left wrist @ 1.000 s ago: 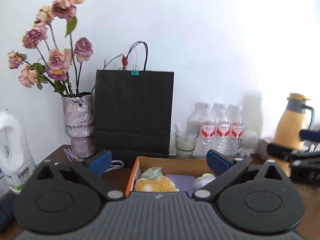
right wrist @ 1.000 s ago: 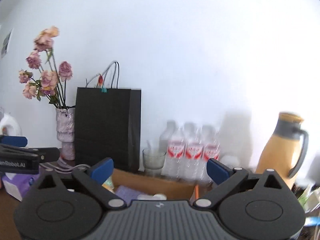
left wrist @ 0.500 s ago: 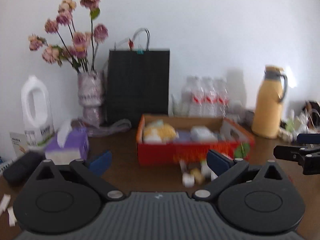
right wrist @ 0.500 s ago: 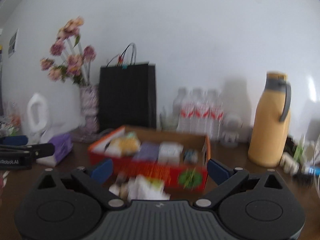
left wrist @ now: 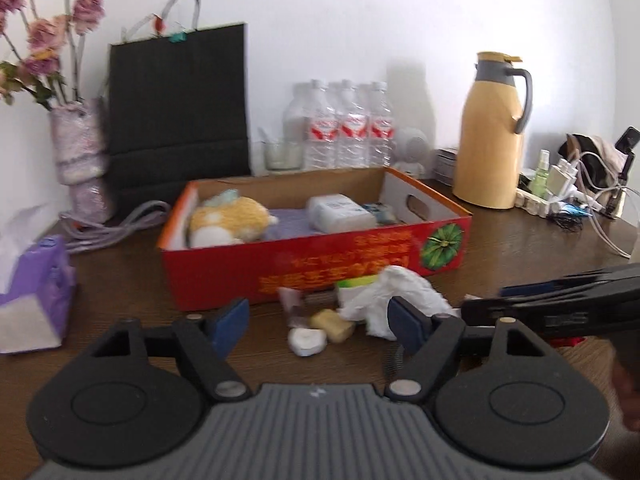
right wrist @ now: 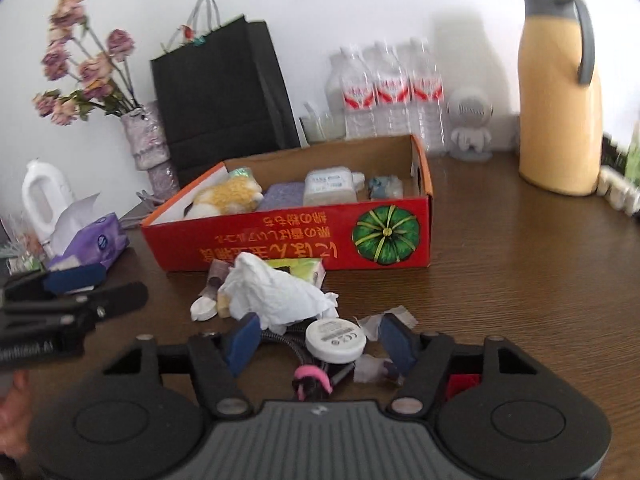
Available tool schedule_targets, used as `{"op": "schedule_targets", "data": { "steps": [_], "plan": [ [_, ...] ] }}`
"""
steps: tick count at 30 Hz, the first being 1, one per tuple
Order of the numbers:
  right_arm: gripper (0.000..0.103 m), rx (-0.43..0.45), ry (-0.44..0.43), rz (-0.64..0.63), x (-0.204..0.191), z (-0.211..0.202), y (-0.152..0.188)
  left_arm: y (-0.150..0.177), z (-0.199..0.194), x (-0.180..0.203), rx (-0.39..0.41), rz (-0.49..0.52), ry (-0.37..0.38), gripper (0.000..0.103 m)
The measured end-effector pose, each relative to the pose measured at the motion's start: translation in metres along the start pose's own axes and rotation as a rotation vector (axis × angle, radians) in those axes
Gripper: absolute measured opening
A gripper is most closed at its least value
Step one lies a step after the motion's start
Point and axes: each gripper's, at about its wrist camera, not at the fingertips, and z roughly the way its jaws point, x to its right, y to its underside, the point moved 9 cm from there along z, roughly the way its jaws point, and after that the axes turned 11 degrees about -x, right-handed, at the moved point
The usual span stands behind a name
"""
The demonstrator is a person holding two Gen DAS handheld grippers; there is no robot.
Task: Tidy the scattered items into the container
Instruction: 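Withdraw both tools from the box toward the table items, then grasp the white round tin with the right tool while the left tool grasps the black cable, then carry the tin and cable into the cardboard box and open both tools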
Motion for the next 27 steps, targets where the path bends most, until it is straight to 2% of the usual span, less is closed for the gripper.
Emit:
{"op": "schedule_targets", "data": {
  "steps": [1,3,5,7,9,11,15,16,17,19,22,27],
  "plan": [
    [0.050,-0.020,0.006,0.010,0.003,0.008,-0.001,0.002,0.004,0.005,-0.008,0.002,0.012,0.079],
    [0.042,-0.061,0.028,0.022,0.007,0.020,0.000,0.008,0.011,0.013,-0.036,0.016,0.029,0.079],
    [0.042,-0.076,0.022,0.027,0.008,0.026,0.002,0.015,0.018,0.019,-0.075,0.031,0.054,0.077],
    [0.039,-0.076,0.004,0.044,0.011,0.029,0.003,0.021,0.029,0.026,-0.132,0.031,0.083,0.065],
    [0.038,-0.069,-0.012,0.062,0.014,0.031,0.003,0.025,0.044,0.031,-0.204,0.029,0.093,0.043],
    [0.038,-0.066,-0.019,0.062,0.015,0.031,0.002,0.029,0.057,0.035,-0.268,0.019,0.110,0.040],
    [0.038,-0.068,-0.045,0.063,0.013,0.028,0.002,0.027,0.059,0.040,-0.284,0.024,0.112,0.038],
    [0.038,-0.068,-0.055,0.067,0.012,0.028,0.001,0.027,0.060,0.041,-0.285,0.026,0.108,0.030],
    [0.038,-0.068,-0.065,0.070,0.011,0.027,0.001,0.027,0.060,0.041,-0.285,0.018,0.100,0.012],
    [0.038,-0.051,-0.071,0.075,0.011,0.021,-0.001,0.028,0.056,0.041,-0.284,0.003,0.092,0.011],
    [0.038,0.004,-0.066,0.079,0.011,0.001,-0.007,0.025,0.041,0.043,-0.239,-0.001,0.088,0.011],
    [0.038,0.128,-0.014,0.086,0.016,-0.047,-0.018,0.003,-0.010,0.049,-0.102,-0.025,0.089,0.010]
  ]
}}
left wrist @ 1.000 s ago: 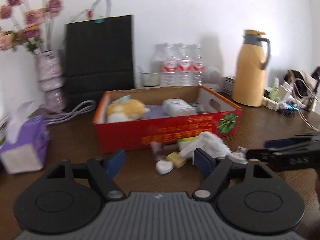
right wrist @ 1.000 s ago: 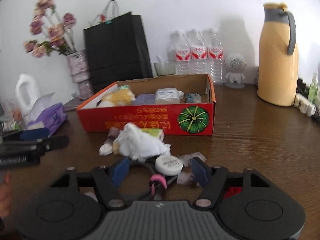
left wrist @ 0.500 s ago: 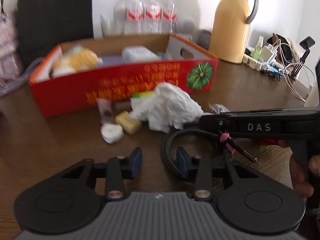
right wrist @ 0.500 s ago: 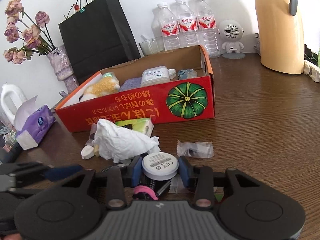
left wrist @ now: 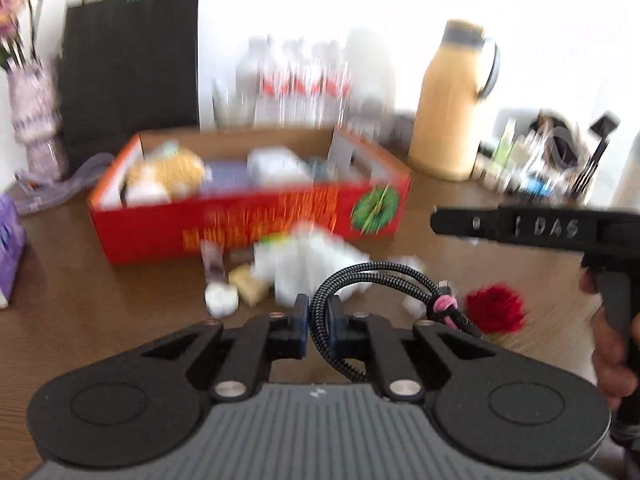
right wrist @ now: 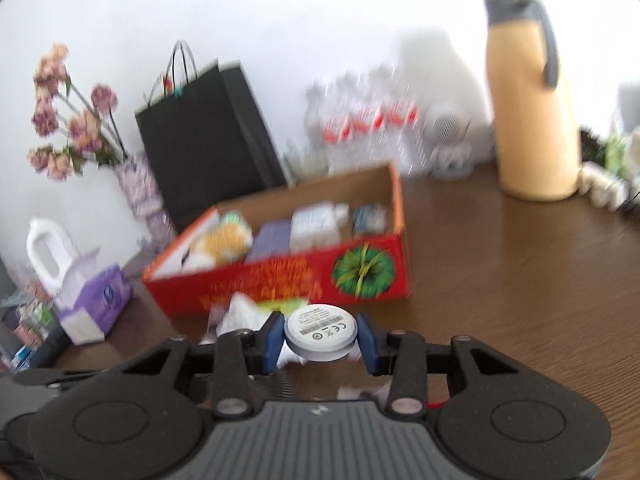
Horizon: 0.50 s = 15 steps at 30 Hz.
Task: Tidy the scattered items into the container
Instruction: 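Carry the tin and cable into the cardboard box and open both tools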
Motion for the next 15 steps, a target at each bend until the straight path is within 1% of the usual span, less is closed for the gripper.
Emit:
{"op": "schedule_targets", "data": {
  "steps": [5,7,9,11,13,15],
  "plan": [
    [0.038,0.112,0.046,-0.030,-0.002,-0.052,-0.012,-0.021,-0.073,0.006,0.180,0.013,-0.051,0.010],
    [0.038,0.148,0.050,-0.047,-0.006,-0.073,-0.014,-0.023,-0.098,0.002,0.228,-0.002,-0.067,0.010],
    [0.038,0.177,0.046,-0.067,-0.011,-0.091,-0.014,-0.025,-0.113,-0.005,0.254,-0.023,-0.092,0.010],
    [0.038,0.191,0.039,-0.076,-0.015,-0.102,-0.017,-0.034,-0.120,-0.014,0.264,-0.031,-0.109,0.010],
    [0.038,0.200,0.033,-0.089,-0.019,-0.108,-0.025,-0.052,-0.122,-0.025,0.277,-0.030,-0.134,0.010],
    [0.038,0.214,0.036,-0.113,-0.024,-0.110,-0.042,-0.075,-0.121,-0.035,0.293,-0.006,-0.156,0.010]
  ]
}}
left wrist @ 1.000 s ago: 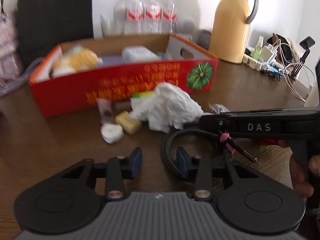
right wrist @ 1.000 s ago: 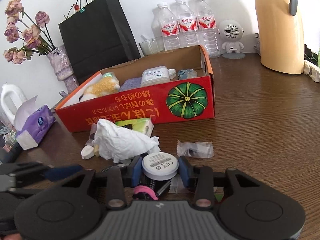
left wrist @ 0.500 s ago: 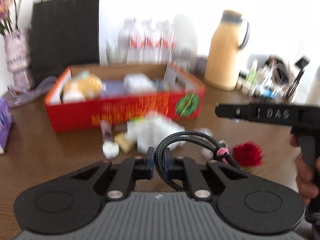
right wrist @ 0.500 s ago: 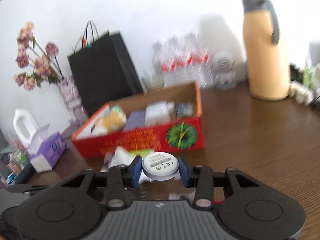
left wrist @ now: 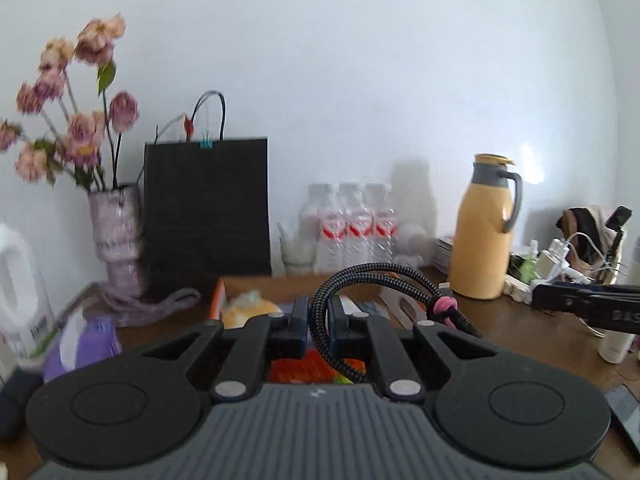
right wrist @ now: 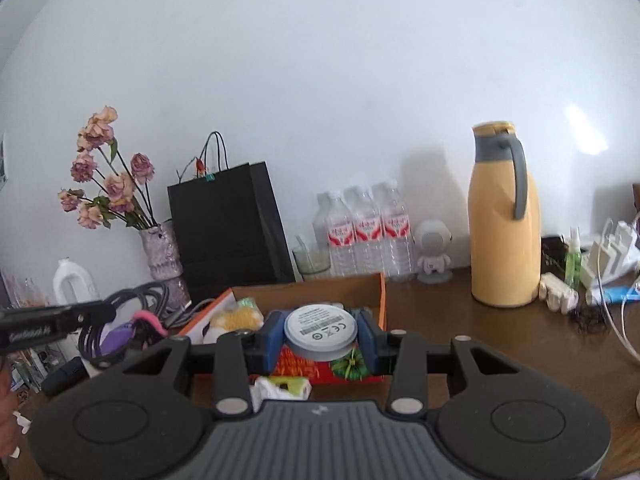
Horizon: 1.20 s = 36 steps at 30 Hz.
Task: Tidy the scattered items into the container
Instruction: 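Carry the tin and cable into the cardboard box and open both tools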
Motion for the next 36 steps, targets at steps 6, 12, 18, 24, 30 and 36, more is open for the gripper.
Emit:
{"op": "schedule_targets", "data": {
  "steps": [6,12,18,24,30,36],
  "plan": [
    [0.038,-0.074,-0.029,-0.066,0.003,0.066,-0.071,-0.064,0.100,-0.016,-0.098,0.047,0.007,0.010],
    [0.038,-0.325,-0.003,-0.056,0.018,0.201,-0.111,-0.070,0.238,-0.030,-0.293,0.151,-0.096,0.010],
    [0.038,-0.540,0.126,-0.141,0.033,0.316,-0.085,-0.040,0.342,-0.055,-0.483,0.203,-0.185,0.011],
    [0.038,-0.659,0.210,-0.182,0.043,0.386,-0.056,-0.017,0.379,-0.052,-0.567,0.249,-0.172,0.012],
    [0.044,-0.682,0.233,-0.202,0.045,0.399,-0.049,-0.025,0.373,-0.052,-0.572,0.238,-0.116,0.017],
    [0.047,-0.624,0.188,-0.136,0.035,0.365,-0.083,-0.059,0.337,-0.054,-0.526,0.192,-0.115,0.018]
  ]
}}
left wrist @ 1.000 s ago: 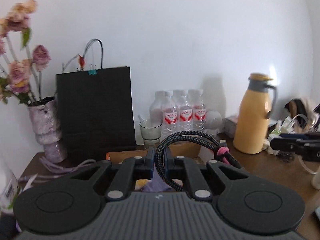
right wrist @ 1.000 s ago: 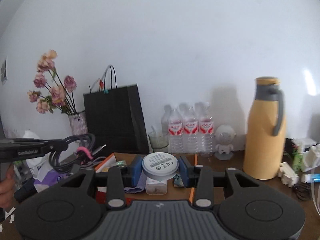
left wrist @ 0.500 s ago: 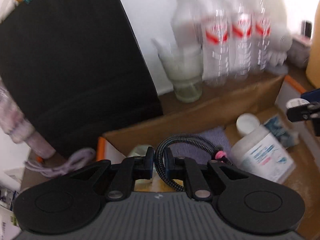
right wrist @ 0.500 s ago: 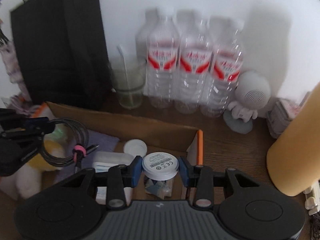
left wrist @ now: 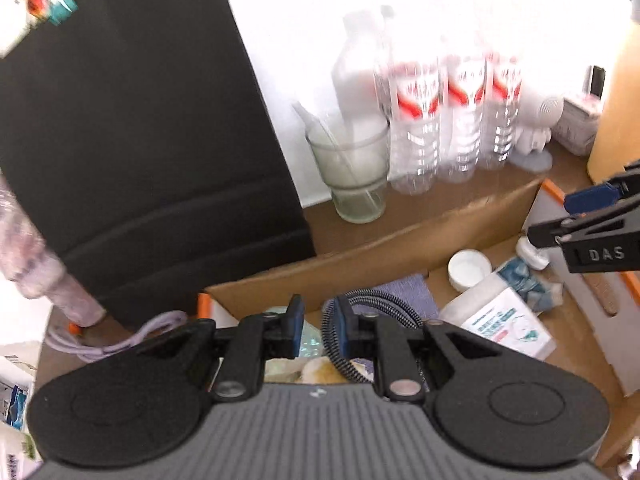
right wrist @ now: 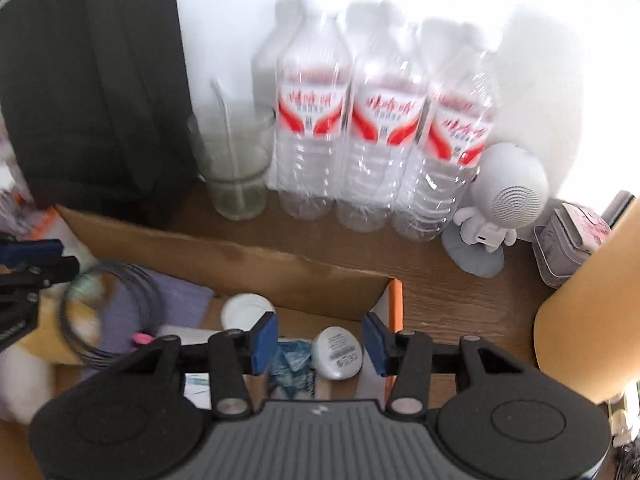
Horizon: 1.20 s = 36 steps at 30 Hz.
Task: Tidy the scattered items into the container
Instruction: 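Carry the tin and cable into the cardboard box and open both tools, then withdraw both tools and move toward the small clear packets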
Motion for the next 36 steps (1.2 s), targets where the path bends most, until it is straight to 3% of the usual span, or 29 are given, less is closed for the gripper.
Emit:
{"op": "schedule_targets", "data": {
  "steps": [4,6,7,9,11,13,15,18,21,23,25,27,30,32,36],
  "plan": [
    [0.057,0.007,-0.076,0.043,-0.006,-0.042,0.010,0.009,-0.040,-0.010,-0.001,-0.041,0.007,0.028],
    [0.063,0.004,-0.126,0.064,-0.009,-0.061,0.019,0.019,-0.060,-0.017,0.007,-0.068,0.006,0.047],
    [0.067,0.005,-0.142,0.067,-0.010,-0.071,0.024,0.025,-0.071,-0.021,0.026,-0.081,-0.003,0.051],
    [0.071,0.040,-0.151,0.055,-0.014,-0.094,0.038,0.040,-0.098,-0.029,0.112,-0.111,-0.043,0.069],
    [0.074,0.132,-0.137,0.023,-0.019,-0.117,0.055,0.060,-0.131,-0.037,0.269,-0.154,-0.086,0.088],
    [0.082,0.286,-0.119,-0.036,-0.027,-0.142,0.074,0.087,-0.161,-0.039,0.438,-0.185,-0.123,0.094],
    [0.085,0.452,-0.097,-0.067,-0.032,-0.162,0.094,0.111,-0.179,-0.035,0.532,-0.193,-0.146,0.099],
    [0.086,0.579,-0.102,-0.054,-0.042,-0.175,0.122,0.139,-0.191,-0.026,0.582,-0.222,-0.137,0.099],
    [0.086,0.611,-0.151,-0.038,-0.050,-0.182,0.142,0.157,-0.199,-0.022,0.580,-0.246,-0.110,0.099],
    [0.086,0.619,-0.121,-0.029,-0.053,-0.190,0.160,0.180,-0.207,-0.018,0.574,-0.257,-0.109,0.101],
    [0.086,0.596,-0.076,-0.005,-0.054,-0.198,0.190,0.220,-0.213,-0.006,0.559,-0.268,-0.077,0.103],
    [0.088,0.562,-0.055,0.062,-0.049,-0.202,0.233,0.270,-0.212,0.016,0.537,-0.239,0.011,0.103],
    [0.089,0.519,-0.110,0.118,-0.047,-0.188,0.301,0.326,-0.191,0.053,0.406,-0.196,0.128,0.103],
    [0.087,0.436,-0.111,0.124,-0.050,-0.164,0.334,0.341,-0.176,0.076,0.315,-0.134,0.190,0.095],
    [0.076,0.342,0.004,0.072,-0.057,-0.129,0.366,0.333,-0.163,0.101,0.297,-0.039,0.211,0.077]
  ]
}}
